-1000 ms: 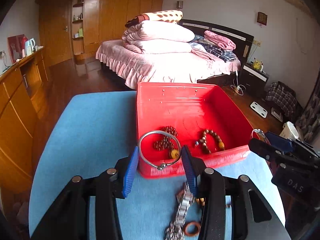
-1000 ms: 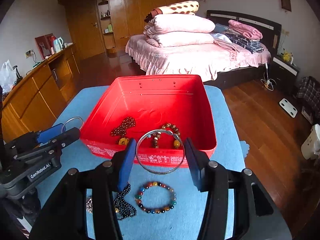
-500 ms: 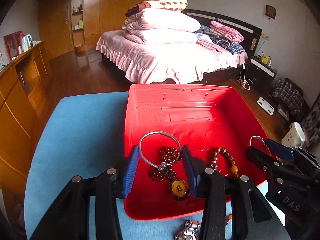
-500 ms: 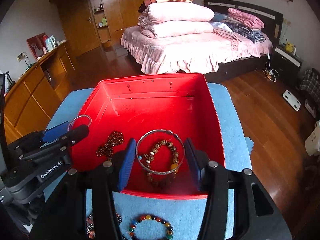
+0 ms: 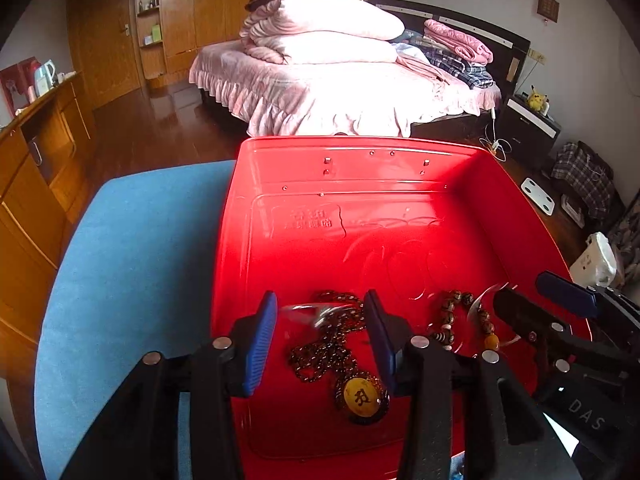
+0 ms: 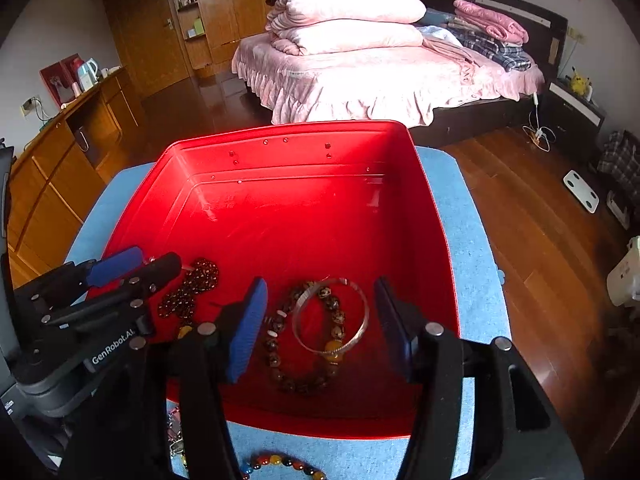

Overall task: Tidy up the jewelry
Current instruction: 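Open both tools to release the bangles and withdraw from the tin, then grasp the gold charm pendant on the table with the right tool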

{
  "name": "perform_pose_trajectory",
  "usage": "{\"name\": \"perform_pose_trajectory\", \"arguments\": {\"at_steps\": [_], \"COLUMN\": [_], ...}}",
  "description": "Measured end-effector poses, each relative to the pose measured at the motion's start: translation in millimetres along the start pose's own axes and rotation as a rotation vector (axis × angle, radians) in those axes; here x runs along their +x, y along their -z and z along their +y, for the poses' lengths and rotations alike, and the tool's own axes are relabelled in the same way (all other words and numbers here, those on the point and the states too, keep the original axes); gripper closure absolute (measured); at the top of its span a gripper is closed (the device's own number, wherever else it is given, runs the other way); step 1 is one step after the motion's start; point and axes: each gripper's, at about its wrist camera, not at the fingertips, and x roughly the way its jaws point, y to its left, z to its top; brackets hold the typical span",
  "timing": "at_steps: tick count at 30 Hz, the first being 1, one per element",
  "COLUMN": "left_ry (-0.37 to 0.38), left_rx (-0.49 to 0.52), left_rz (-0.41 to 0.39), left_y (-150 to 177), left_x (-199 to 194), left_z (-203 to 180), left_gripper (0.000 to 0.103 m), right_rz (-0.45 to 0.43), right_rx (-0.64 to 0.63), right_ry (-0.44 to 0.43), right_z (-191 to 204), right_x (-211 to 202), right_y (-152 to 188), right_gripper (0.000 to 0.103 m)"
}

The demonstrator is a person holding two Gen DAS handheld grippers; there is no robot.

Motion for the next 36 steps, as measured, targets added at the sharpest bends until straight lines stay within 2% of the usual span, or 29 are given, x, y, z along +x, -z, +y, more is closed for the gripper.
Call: {"name": "perform_pose_trajectory", "arguments": {"at_steps": [5,10,13,18,24,36], "left_ry": [0.009,0.009,0.017,-0.011,-0.024,-0.056], "left_rx": [-0.027,-0.030,-0.027,-0.031,-0.019,-0.045], "left_rz": [-0.018,-0.081,-0.118,-0.172,-0.170,-0.097], "left_y": [1,7,17,41,78,152], "left_x": [-12,-39,-60,-91,-110,-116], "left_z": [7,13,18,30,38,50], "left_gripper": [0.055,0.050,0.046,0.038,0.038,0.038], "right_rz": [-0.025,-0.070,-0.101,-0.135,-0.125,-0.022], "right_rx": [0.011,0.021,0.019,0.010,0.021,0.003], "right_ry": [-0.013,-0.029,-0.037,-0.043,-0.062,-0.110], "right_z": [-3,-6,-6,-4,-3,23], "right_x": [-9,-30,-48,-73,-85,-92], "right_y": [1,8,20,49,89,163], "right_gripper": [0.048,0.048,0.048,0.048,0.048,0.049]}}
